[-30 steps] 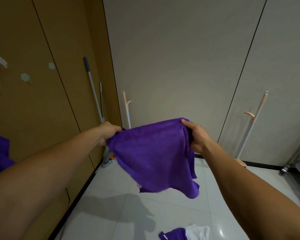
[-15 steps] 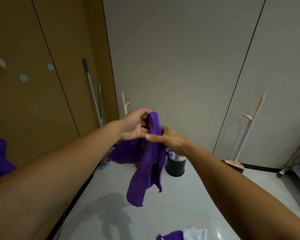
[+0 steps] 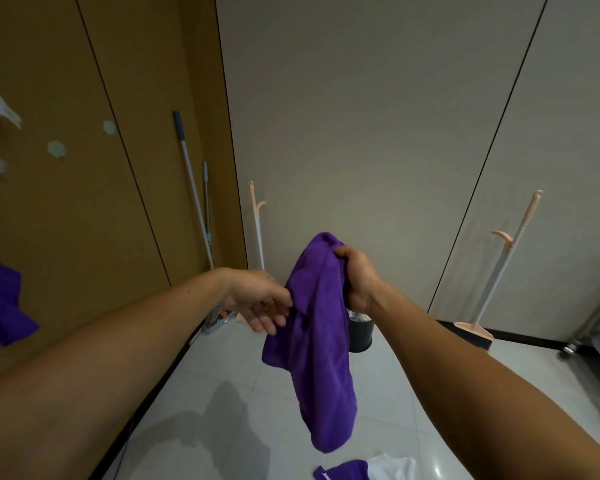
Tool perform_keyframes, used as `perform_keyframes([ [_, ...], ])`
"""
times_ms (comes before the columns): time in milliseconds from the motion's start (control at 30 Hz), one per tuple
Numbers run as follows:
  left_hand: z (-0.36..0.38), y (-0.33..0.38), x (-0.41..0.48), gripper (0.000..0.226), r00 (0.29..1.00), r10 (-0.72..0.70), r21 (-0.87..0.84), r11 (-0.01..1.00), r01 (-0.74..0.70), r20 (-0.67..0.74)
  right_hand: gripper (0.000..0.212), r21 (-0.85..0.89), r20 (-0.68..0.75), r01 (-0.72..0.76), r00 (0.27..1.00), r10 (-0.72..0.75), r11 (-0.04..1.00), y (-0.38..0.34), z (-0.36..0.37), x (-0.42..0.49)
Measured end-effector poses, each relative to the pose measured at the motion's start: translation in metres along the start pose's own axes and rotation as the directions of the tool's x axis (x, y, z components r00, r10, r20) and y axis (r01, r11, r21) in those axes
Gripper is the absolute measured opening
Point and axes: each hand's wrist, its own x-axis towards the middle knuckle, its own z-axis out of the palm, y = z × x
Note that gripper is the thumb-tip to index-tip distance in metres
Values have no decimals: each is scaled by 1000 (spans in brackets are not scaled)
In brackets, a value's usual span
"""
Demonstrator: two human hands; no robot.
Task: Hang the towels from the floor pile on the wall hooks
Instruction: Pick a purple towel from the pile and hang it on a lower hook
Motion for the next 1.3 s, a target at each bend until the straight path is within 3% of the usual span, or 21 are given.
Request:
perform_keyframes([
  [100,8,4,-2,44,998,6,-31,1000,-4,56,39,99,53,-9,999,3,995,0,-2,3],
  [167,13,9,-2,41,997,73,-24,997,-73,-8,45,112,78,-16,997,8,994,0,-3,4],
  [233,16,15,1,50,970,204,-157,962,-224,-134,48,72,97,-23,995,16,997,1,-4,2],
  [300,17,22,6,67,898,341,-312,852,-420,-277,42,-24,93,-3,996,5,1000,2,-3,1],
  [400,18,32,14,72,790,441,-382,704,-599,-425,24,-149,-65,105,991,-115,983,4,0,2],
  [500,23,38,22,63,711,386,-363,660,-658,-588,11,-284,-220,207,936,-273,936,4,0,5],
  [567,27,40,26,43,703,308,-372,677,-635,-641,11,-349,-184,228,935,-304,909,5,0,4],
  [633,32,40,29,13,762,214,-370,773,-515,-611,13,-348,-135,263,936,-326,900,7,1,2],
  [700,35,39,28,34,810,87,-336,880,-335,-580,22,-286,-130,304,927,-351,909,7,4,0],
  [767,38,39,23,52,866,29,-313,926,-211,-499,23,-277,-126,312,926,-356,909,9,6,1],
  [867,40,35,25,66,942,88,-356,911,-208,-324,20,-483,-75,306,919,-388,820,12,5,1],
  [1000,42,30,23,42,930,131,-528,792,-306,-343,26,-764,15,341,859,-512,548,7,1,1],
  [1067,43,28,21,31,935,136,-524,797,-300,-329,34,-827,4,309,839,-545,469,4,-3,4],
  [1133,43,27,17,28,925,118,-506,808,-302,-362,42,-789,-66,302,824,-562,535,1,-9,8],
  [1200,39,25,13,30,896,71,-500,809,-308,-438,45,-687,-202,275,817,-540,673,-1,-18,10],
  [1300,25,19,7,38,843,-38,-486,830,-272,-536,34,-508,-353,201,839,-415,838,-5,-36,9],
])
